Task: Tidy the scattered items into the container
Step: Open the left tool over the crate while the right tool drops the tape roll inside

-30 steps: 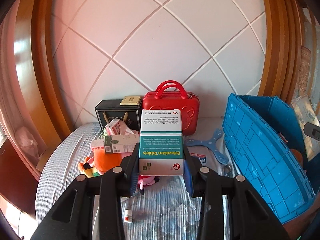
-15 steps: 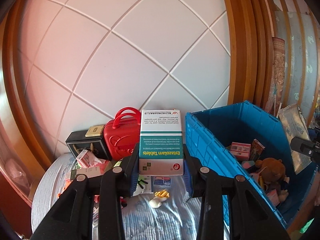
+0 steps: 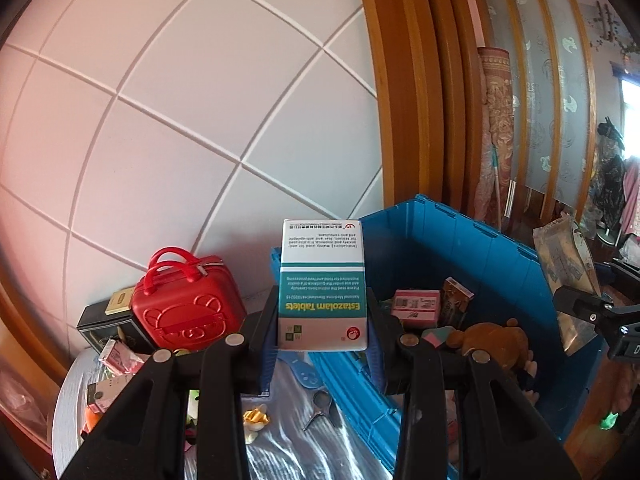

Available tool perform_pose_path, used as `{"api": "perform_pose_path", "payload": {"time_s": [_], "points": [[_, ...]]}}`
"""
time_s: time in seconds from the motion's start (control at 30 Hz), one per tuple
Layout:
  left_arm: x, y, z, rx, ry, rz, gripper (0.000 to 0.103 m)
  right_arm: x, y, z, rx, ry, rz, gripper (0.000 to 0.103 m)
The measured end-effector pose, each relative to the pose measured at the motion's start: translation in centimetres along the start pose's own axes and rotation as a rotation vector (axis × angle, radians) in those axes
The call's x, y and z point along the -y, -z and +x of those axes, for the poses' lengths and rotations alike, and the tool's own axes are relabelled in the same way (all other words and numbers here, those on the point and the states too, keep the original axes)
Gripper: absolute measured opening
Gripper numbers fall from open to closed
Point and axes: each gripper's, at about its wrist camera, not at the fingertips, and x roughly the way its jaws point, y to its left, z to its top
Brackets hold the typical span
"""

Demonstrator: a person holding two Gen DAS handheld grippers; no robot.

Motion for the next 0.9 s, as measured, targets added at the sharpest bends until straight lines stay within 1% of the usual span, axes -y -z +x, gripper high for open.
{"api": "perform_pose_path", "payload": {"time_s": [0.17,0.33,0.47,0.5,0.57,0.6,0.63,0.67,0.7,0.73,0.8,0.9], "points": [[3.0,-1.3,1.5,0.002,0.042,0.035,0.036,3.3,0.4,-0.1,-0.013,0.035,0.039,0.073],[5.6,-2.4,3.6,-0.010,0.079,0.055,0.036,5.3,0.5,-0.1,-0.013,0.059,0.059,0.073],[7.0,-2.9,5.0,-0.016,0.106,0.072,0.036,6.8,0.4,1.0,-0.018,0.064,0.071,0.073],[7.2,-3.1,5.3,-0.020,0.118,0.069,0.036,7.2,0.4,1.3,-0.018,0.065,0.074,0.073],[7.4,-3.4,6.1,-0.048,0.168,0.056,0.037,7.8,0.3,1.8,-0.013,0.069,0.079,0.075],[7.7,-3.6,6.6,-0.068,0.191,0.057,0.041,8.1,0.2,2.0,-0.005,0.071,0.081,0.089],[7.9,-3.6,6.8,-0.071,0.196,0.060,0.062,8.3,0.1,2.1,0.003,0.075,0.081,0.101],[8.0,-3.7,6.8,-0.060,0.190,0.059,0.085,8.5,0.0,2.1,0.015,0.084,0.082,0.103],[8.0,-3.7,6.7,-0.043,0.179,0.054,0.092,8.7,-0.1,2.1,0.021,0.091,0.083,0.103],[8.0,-3.6,6.6,-0.032,0.167,0.049,0.094,8.9,-0.2,2.2,0.021,0.090,0.085,0.103],[7.5,-3.4,6.8,-0.037,0.156,0.036,0.094,9.2,-0.2,2.5,0.016,0.085,0.091,0.103],[6.0,-2.6,7.0,-0.054,0.120,0.010,0.094,9.3,-0.2,2.8,0.002,0.075,0.099,0.103]]}}
